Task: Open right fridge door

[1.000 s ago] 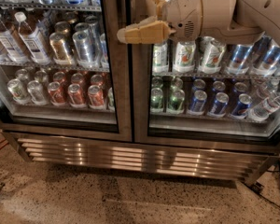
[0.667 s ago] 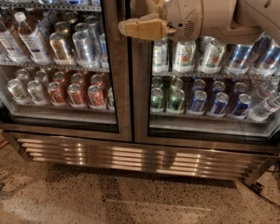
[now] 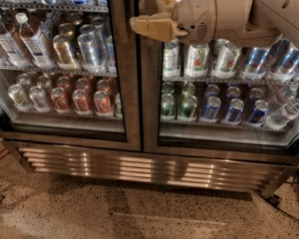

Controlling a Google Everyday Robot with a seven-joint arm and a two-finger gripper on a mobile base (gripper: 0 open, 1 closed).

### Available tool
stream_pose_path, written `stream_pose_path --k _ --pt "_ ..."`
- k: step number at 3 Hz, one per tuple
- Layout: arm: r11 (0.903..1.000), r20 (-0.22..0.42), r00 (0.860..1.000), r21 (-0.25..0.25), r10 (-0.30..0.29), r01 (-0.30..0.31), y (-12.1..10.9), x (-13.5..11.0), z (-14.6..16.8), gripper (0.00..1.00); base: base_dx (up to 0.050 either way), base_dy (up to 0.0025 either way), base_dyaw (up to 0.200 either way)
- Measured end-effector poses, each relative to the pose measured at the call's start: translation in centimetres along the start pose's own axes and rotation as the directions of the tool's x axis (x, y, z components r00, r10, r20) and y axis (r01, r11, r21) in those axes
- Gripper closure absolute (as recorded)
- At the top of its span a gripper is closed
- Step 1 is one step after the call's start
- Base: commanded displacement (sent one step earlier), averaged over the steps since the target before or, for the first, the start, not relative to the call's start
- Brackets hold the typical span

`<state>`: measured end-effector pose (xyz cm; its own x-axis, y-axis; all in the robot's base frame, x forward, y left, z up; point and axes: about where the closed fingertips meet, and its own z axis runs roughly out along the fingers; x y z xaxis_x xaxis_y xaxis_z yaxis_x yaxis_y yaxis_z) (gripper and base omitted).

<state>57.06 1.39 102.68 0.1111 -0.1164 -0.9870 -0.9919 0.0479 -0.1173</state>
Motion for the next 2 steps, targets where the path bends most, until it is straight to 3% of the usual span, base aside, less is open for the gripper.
stream_pose_path --k 2 --pt "1.0 0.0 1.0 0.0 0.0 0.0 0.0 0.0 0.0 1.0 -0.05 0.0 0.0"
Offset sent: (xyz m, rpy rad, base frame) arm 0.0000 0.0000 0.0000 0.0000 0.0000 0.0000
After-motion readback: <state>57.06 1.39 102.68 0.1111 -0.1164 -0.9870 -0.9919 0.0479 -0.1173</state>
